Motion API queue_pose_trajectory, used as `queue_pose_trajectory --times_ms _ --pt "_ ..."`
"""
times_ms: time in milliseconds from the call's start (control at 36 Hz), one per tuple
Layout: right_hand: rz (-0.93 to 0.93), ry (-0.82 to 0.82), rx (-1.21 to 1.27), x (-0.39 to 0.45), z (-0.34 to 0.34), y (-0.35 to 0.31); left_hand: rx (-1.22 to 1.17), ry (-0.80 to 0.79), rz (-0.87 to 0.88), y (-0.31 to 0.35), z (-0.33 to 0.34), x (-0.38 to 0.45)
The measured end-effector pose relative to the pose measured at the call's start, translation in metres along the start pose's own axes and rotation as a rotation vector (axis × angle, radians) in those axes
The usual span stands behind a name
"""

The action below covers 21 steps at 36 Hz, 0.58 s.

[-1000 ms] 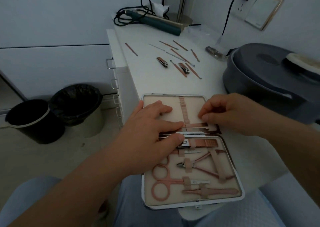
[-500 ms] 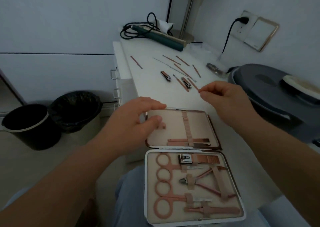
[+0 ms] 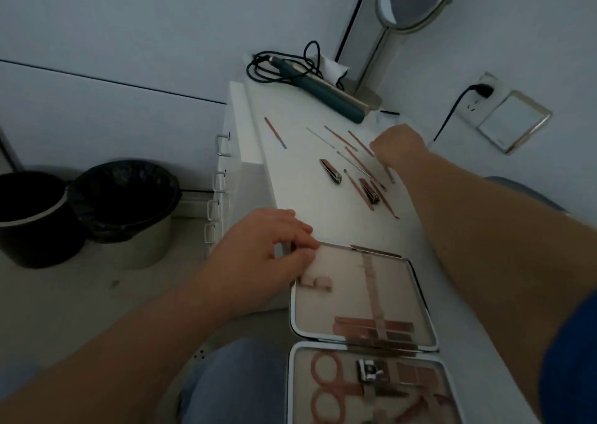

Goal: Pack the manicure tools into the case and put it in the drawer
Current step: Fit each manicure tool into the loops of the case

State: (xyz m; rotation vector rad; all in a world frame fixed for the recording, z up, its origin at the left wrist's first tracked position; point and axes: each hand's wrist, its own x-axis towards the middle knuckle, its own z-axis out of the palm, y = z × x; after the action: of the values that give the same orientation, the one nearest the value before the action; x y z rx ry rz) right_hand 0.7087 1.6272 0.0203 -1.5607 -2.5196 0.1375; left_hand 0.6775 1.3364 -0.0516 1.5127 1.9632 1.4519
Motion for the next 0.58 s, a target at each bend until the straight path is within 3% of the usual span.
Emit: queue_pose_trajectory --times_ms 250,583 --pt "-0.002 0.022 -0.080 0.019 0.019 0.002 -0.067 0.126 0.050 -0.007 0.011 -0.003" --pt "0.040 0.013 0.002 0.017 0.011 -0.007 -0.095 0.144 0.067 -0.007 0.011 -0.004"
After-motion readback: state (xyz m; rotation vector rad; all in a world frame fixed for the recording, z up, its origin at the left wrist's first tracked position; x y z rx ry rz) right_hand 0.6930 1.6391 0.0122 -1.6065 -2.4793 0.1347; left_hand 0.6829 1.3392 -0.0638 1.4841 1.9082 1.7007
